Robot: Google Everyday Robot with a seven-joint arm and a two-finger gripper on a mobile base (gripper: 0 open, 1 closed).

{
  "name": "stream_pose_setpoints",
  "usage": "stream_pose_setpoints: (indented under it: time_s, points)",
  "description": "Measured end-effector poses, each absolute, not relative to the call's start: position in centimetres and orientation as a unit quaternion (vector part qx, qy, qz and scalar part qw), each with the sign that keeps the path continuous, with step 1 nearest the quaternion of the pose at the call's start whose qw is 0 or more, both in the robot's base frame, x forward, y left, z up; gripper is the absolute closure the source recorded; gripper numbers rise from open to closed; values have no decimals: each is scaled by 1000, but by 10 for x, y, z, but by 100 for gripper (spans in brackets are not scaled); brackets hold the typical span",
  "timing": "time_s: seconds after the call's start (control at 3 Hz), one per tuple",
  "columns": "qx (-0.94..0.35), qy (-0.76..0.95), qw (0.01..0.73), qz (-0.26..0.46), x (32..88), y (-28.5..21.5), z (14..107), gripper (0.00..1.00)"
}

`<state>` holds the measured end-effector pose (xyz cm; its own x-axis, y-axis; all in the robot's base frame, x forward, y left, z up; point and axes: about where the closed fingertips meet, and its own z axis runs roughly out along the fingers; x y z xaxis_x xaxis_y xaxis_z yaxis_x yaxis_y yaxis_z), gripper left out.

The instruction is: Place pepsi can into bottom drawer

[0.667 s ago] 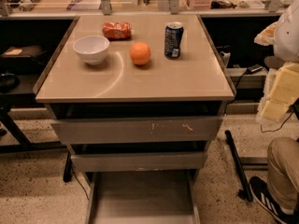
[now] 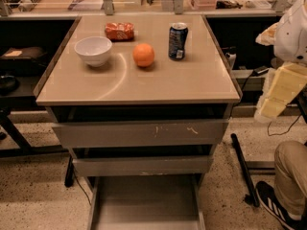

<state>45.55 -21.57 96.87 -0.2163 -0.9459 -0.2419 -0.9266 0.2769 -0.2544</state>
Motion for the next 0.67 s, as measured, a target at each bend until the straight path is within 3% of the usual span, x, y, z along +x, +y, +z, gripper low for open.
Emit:
stream_pose_setpoints:
  time_s: [0.67]
  points:
    - [-597, 766, 239, -6, 520, -215, 943, 0]
